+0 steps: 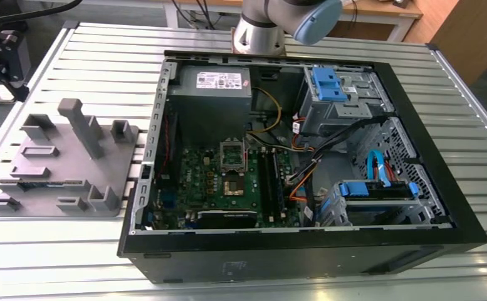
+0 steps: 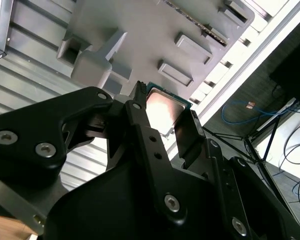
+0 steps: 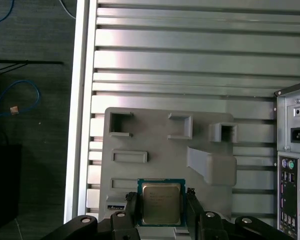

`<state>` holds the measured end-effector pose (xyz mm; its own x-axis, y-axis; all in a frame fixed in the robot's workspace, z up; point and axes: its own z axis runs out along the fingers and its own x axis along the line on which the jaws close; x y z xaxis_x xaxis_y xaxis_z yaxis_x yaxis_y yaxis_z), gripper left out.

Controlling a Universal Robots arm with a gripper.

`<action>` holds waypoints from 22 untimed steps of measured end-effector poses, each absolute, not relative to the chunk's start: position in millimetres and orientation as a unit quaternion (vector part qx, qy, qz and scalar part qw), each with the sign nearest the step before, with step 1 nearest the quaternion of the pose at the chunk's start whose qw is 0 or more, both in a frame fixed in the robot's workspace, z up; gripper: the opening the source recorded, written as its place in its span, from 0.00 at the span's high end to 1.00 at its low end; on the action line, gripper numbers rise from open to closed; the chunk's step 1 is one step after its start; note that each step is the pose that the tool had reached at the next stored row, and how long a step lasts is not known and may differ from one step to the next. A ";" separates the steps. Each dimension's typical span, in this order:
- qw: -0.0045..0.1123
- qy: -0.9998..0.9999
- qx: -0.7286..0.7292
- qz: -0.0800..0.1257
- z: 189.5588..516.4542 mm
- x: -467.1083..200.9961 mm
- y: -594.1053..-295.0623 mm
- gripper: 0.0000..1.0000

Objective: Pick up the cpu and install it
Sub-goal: 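Pick up the cpu and move it towards the insertion slot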

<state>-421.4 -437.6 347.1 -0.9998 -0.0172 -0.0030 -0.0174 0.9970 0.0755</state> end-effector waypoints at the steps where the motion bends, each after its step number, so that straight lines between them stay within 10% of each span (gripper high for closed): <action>1: 0.001 0.999 -0.009 0.038 347.1 -421.3 -437.6 0.53; 22: 0.001 0.999 -0.009 0.038 348.1 -414.7 -437.6 0.53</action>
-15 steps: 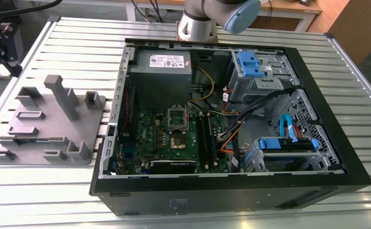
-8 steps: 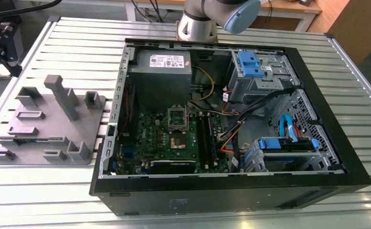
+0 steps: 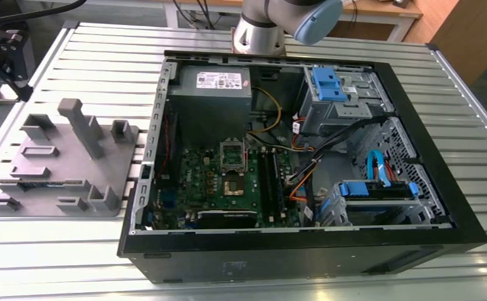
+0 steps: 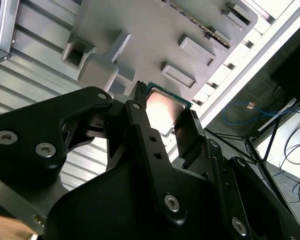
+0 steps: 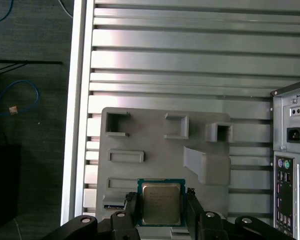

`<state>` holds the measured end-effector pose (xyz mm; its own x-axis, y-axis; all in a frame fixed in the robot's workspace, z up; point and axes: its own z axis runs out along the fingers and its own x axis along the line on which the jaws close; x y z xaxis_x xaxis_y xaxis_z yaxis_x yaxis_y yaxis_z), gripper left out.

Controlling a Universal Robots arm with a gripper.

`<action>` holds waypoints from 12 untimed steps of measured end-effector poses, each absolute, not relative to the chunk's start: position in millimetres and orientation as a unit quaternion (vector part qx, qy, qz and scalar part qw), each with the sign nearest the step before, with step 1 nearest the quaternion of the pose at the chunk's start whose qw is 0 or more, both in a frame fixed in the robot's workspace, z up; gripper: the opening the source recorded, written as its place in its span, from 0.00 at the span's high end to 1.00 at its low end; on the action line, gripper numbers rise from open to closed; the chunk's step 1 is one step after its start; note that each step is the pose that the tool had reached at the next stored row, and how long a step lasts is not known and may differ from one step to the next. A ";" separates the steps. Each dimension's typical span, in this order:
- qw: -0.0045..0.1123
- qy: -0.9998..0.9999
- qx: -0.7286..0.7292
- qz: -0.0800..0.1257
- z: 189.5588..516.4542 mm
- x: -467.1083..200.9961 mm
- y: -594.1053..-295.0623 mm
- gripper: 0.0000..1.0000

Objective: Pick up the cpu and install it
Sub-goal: 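Pick up the cpu and move it towards the insertion slot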

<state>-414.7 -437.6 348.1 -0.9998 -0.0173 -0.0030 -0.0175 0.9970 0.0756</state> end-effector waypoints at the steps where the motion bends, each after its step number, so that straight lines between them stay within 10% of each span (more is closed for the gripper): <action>1: 0.001 0.999 -0.009 0.038 348.1 -413.4 -437.6 0.53; 12: 0.001 0.999 -0.009 0.038 348.0 -405.9 -437.6 0.53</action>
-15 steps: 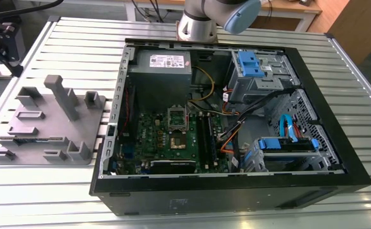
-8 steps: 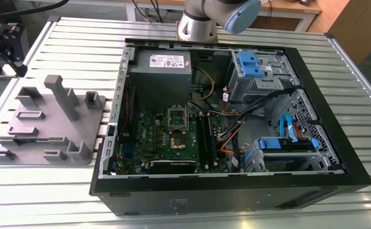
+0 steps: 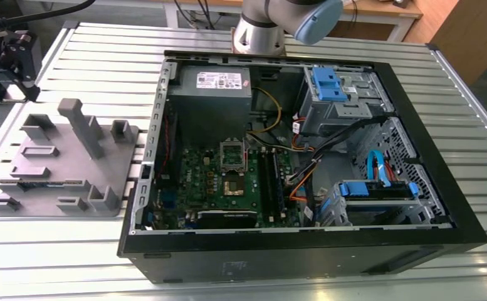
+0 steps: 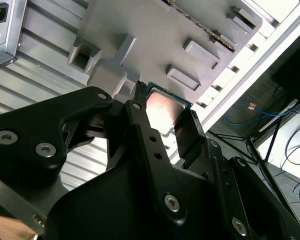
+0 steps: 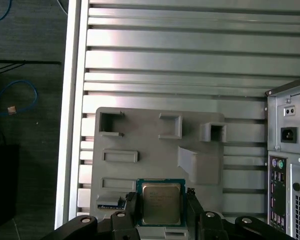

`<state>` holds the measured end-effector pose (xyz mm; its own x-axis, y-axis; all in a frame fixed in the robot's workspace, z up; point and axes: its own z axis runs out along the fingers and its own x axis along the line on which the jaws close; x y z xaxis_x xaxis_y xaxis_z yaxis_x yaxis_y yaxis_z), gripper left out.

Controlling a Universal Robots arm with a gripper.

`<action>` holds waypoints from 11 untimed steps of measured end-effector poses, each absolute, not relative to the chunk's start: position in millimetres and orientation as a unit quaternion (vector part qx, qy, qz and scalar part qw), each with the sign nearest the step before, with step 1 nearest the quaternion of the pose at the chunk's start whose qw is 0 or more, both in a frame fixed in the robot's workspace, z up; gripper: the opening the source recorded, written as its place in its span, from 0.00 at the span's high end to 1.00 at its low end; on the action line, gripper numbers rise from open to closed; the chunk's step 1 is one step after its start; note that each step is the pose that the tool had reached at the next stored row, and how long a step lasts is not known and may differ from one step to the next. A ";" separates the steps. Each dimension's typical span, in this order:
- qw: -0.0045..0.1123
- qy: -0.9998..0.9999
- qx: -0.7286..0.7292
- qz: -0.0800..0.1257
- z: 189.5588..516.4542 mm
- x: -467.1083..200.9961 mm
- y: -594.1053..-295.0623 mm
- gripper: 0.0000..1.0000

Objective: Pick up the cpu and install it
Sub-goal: 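Pick up the cpu and move it towards the insertion slot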

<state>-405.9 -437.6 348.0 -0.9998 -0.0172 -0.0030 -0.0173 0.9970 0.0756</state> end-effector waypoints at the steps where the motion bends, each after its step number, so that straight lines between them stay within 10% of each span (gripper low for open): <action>1: 0.001 0.999 -0.009 0.038 348.1 -405.8 -437.6 0.53; 11: 0.001 0.999 -0.009 0.038 348.8 -399.2 -437.6 0.53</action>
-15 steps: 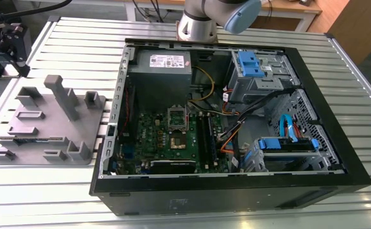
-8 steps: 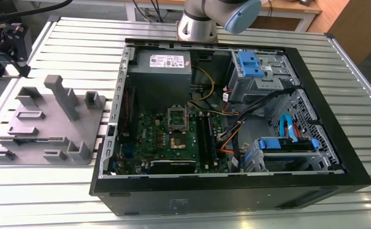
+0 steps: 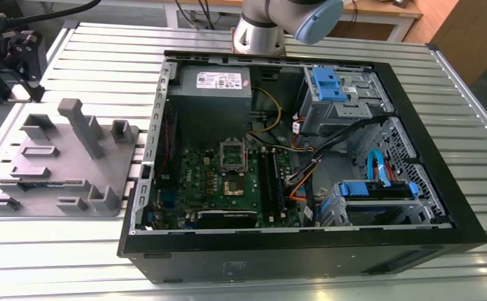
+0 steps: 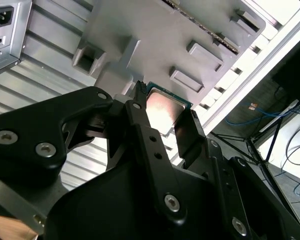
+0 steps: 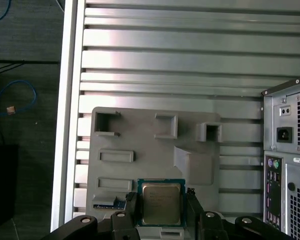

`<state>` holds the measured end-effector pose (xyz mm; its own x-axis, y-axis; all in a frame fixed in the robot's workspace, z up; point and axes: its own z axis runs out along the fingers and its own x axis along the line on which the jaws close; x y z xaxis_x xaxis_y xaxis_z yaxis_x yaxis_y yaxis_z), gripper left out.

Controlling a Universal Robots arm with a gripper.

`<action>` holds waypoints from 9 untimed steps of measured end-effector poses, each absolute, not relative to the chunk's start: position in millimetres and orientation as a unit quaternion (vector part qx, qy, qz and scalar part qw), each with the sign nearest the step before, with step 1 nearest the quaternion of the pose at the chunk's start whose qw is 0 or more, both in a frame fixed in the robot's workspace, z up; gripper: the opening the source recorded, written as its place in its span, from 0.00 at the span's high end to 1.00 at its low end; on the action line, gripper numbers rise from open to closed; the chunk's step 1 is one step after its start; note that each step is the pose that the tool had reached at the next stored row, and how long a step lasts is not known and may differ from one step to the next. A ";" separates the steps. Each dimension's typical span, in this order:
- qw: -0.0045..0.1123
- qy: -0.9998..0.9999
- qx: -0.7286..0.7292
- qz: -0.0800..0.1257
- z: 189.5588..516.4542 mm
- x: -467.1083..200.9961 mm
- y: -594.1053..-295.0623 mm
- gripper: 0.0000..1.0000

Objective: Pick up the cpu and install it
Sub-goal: 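Pick up the cpu and move it towards the insertion slot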

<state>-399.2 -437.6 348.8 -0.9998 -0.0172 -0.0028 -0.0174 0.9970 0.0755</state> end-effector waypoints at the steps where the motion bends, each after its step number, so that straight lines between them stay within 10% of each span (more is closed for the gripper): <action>1: 0.001 0.999 -0.009 0.038 349.8 -399.2 -437.6 0.53; 9: 0.001 0.999 -0.009 0.038 356.2 -399.2 -437.6 0.53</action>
